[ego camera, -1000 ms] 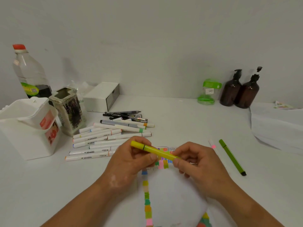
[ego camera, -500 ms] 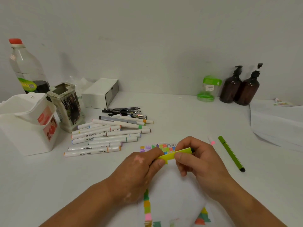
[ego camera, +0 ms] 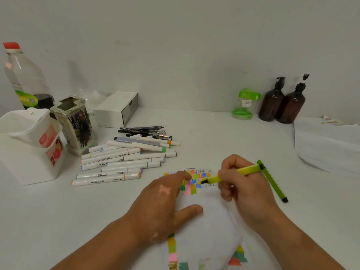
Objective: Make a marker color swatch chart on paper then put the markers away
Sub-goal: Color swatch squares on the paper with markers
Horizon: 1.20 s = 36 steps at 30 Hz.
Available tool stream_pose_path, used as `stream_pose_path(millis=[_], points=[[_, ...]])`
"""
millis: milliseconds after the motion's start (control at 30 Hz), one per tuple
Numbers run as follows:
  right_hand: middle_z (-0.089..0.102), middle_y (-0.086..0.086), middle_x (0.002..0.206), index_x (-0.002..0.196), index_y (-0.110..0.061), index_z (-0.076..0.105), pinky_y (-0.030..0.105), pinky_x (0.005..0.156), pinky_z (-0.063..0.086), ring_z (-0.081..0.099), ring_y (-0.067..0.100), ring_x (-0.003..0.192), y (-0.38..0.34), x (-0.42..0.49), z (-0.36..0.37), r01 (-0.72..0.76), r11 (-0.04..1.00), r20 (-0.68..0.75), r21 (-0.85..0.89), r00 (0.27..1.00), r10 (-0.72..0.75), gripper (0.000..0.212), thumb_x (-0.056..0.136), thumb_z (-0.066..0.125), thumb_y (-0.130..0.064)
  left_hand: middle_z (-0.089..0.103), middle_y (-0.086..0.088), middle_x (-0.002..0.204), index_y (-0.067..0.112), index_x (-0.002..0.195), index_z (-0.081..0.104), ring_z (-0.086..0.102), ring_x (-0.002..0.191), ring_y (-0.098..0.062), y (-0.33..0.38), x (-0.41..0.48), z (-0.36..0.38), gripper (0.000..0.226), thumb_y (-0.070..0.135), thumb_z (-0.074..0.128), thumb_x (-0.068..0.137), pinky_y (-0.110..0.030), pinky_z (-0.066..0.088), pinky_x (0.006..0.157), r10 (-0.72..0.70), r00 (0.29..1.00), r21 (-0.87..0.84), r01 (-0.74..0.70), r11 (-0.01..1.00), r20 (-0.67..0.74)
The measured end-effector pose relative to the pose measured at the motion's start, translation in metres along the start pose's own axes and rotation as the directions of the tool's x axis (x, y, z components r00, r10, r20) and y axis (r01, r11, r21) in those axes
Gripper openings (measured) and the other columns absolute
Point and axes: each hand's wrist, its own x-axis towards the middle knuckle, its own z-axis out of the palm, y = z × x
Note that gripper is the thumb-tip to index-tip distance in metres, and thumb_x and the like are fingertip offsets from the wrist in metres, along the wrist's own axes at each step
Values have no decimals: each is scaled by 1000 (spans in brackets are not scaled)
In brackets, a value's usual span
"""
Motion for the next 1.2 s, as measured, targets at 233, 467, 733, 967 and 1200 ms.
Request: stream_pose_path(millis=[233,467,733,967,1200], points=[[67,10,61,73,-16,73,27,44,47,59,19,50,11,2,3,-160,969,-21,-190,987,159,8,73,67,-21,44,16,106,45,144,37,42,110,-10,-5,10,-1,85,90,45,72,-30,35,98,-91,987,234,58,970,132],[73,4,64,78,-28,74,25,51,54,64,14,50,22,2,2,-164,857,-5,-488,983,184,8,74,69,-33,51,15,112,46,144,38,43,110,-9,-8,8,-2,88,92,44,69,-30,36,97,-119,980,232,80,969,157],[73,3,64,83,-31,76,28,54,58,68,18,54,24,3,1,-138,833,7,-536,986,168,12,74,69,-34,52,15,113,45,144,40,43,110,-8,-6,9,-3,87,90,48,69,-29,37,98,-136,978,215,101,971,156],[71,4,61,79,-32,74,23,53,54,65,15,51,22,2,2,-128,818,4,-561,987,158,7,80,70,-26,52,16,116,46,144,40,44,113,-8,-6,10,-2,89,91,48,68,-29,38,101,-149,975,211,113,971,162],[72,3,61,80,-34,73,22,52,53,66,13,51,22,3,2,-138,808,-11,-572,987,161,8,81,69,-26,52,17,117,47,143,40,44,110,-7,-8,11,0,89,92,47,66,-28,39,100,-147,974,209,111,972,169]])
